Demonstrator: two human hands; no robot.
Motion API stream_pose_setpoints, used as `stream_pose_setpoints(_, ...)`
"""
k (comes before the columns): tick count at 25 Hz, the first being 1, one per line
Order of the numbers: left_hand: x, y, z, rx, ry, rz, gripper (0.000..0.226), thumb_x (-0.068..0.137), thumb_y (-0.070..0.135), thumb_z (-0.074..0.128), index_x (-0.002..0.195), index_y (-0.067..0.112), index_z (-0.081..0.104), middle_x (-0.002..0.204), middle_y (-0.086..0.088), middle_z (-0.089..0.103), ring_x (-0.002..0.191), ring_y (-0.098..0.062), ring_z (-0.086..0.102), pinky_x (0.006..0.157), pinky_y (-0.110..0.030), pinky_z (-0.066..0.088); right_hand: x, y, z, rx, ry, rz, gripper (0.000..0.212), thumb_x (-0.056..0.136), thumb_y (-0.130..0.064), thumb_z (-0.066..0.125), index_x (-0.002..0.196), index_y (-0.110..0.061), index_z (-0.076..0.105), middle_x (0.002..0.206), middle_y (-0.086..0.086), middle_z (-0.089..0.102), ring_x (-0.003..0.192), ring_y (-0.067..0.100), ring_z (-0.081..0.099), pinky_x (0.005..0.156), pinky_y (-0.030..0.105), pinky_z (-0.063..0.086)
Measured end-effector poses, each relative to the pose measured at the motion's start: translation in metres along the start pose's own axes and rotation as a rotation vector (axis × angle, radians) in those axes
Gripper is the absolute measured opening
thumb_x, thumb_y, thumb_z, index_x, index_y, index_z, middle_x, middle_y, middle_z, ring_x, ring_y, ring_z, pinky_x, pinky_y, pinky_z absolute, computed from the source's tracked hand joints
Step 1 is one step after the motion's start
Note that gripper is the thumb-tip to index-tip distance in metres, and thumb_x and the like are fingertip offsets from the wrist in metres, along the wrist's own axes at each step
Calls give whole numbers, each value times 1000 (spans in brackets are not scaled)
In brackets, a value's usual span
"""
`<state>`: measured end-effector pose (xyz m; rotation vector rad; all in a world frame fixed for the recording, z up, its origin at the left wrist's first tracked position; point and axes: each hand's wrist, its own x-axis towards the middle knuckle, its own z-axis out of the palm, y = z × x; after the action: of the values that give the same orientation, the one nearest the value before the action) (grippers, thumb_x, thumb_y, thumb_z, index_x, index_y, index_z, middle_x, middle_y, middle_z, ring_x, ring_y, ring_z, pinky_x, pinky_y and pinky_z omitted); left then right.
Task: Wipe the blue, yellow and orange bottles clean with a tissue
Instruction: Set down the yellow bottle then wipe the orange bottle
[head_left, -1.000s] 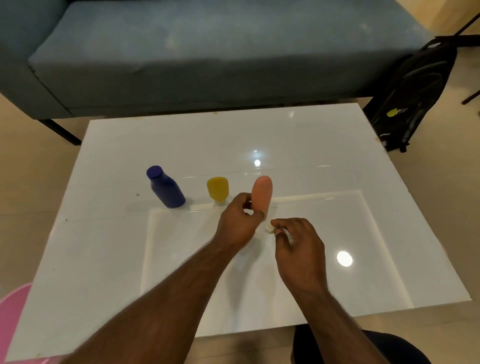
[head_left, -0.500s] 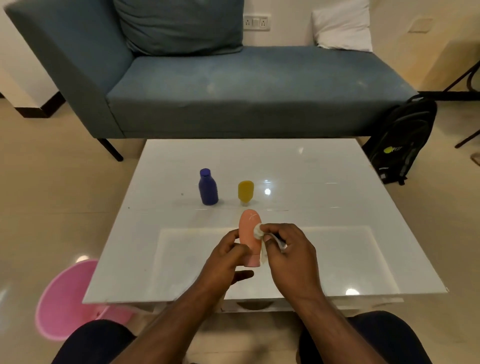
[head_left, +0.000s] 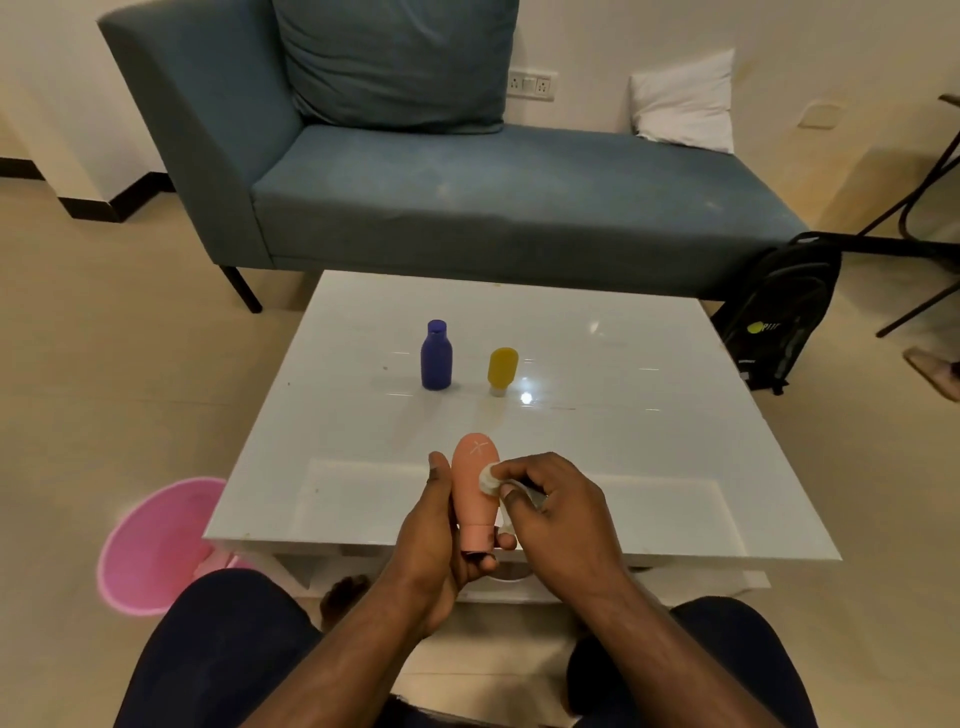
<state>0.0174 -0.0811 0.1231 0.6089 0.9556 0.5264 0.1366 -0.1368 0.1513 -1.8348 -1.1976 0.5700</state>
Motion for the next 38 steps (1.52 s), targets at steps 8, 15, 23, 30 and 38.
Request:
stream_pose_setpoints(8, -9, -18, -10, -11, -38, -4, 77, 91, 73, 32, 128, 11, 59, 83, -11, 69, 58, -16, 55, 45, -26, 43, 16, -11, 9, -377, -21, -160, 26, 92, -16, 54, 115, -20, 65, 114, -3, 63, 104, 12, 56, 96, 27, 44)
stream_pose_setpoints(15, -7, -19, -14, 15, -68, 6, 77, 90, 75, 26, 125, 16, 61, 78, -10, 66, 58, -15, 56, 46, -25, 42, 14, -9, 19, -454, -77, -207, 26, 87, -17, 61, 112, -19, 66, 110, 0, 60, 103, 17, 53, 91, 28, 46)
stream_pose_setpoints(23, -3, -17, -16, -17, -90, 32, 78, 90, 75, 23, 127, 17, 61, 80, -10, 66, 58, -14, 58, 45, -24, 41, 13, -7, 21, -549, -147, -309, 29, 82, -17, 67, 112, -20, 67, 111, 1, 62, 102, 20, 52, 84, 26, 43)
stream_pose_setpoints(30, 0, -16, -17, -34, -117, 22, 79, 89, 76, 23, 127, 19, 62, 100, -19, 75, 85, -25, 71, 72, -38, 55, -11, -10, 29, -510, -230, -362, 30, 77, -14, 70, 107, -17, 69, 106, 2, 64, 95, 20, 54, 81, 32, 50)
stream_pose_setpoints(38, 8, -17, -21, -112, -92, -17, 83, 86, 79, 28, 129, 17, 61, 118, -21, 72, 102, -34, 71, 85, -47, 53, -22, 6, 36, -368, -156, -261, 26, 83, -11, 61, 107, -17, 67, 105, -1, 61, 96, 14, 55, 84, 31, 51)
